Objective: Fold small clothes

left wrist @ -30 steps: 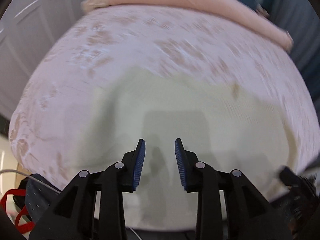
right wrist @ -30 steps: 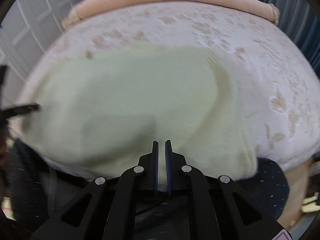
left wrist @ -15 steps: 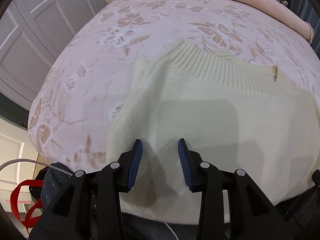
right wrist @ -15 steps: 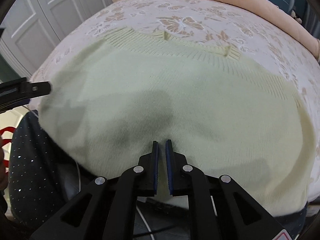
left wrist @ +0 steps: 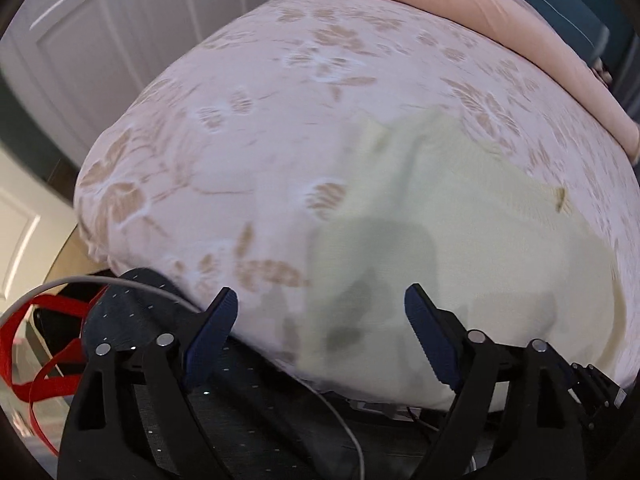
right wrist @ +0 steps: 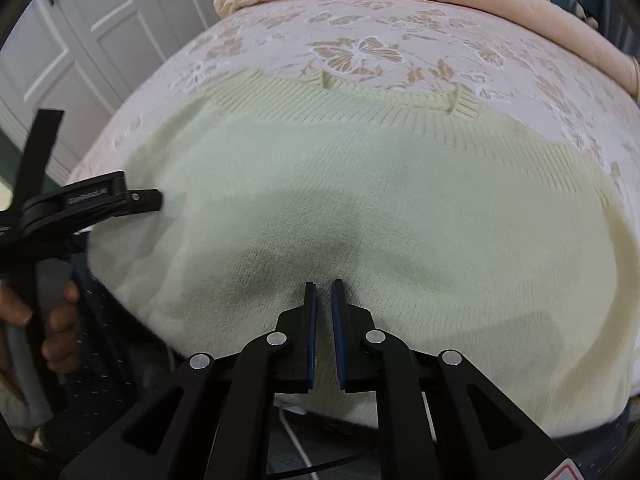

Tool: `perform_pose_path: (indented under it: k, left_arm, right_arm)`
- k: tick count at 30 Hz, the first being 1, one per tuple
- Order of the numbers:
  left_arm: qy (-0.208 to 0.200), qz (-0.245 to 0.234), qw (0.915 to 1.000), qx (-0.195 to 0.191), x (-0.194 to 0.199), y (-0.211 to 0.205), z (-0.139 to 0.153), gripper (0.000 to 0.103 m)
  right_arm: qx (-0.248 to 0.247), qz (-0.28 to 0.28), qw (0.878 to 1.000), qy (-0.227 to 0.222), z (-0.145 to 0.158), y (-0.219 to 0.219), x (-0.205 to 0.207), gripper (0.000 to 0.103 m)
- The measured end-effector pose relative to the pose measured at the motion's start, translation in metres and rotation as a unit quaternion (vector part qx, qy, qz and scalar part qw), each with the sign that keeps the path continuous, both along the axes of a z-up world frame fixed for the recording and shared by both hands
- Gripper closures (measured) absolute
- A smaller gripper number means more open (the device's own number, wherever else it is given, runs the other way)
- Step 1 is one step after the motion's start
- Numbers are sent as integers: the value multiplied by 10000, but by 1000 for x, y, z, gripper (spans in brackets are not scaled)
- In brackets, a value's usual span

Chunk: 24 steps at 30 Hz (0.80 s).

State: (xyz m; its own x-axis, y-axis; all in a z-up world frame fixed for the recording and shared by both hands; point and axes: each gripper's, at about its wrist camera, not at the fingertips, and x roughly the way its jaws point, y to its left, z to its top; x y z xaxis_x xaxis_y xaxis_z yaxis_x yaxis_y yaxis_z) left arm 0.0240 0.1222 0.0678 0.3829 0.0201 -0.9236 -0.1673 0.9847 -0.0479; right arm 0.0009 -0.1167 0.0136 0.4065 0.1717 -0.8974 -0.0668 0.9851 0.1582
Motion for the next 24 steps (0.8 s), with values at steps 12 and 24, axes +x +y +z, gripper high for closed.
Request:
perform_pose_path:
  k: [12, 24]
  left_arm:
    - [365, 202, 9945, -964, 31, 7, -62, 5]
    - [-64, -712, 9798, -1866, 33, -28, 10, 86]
  right_arm:
    - [659, -604, 9955, -310, 31, -61, -67, 88]
    - [746, -1379, 9865, -480, 37, -129, -131, 86]
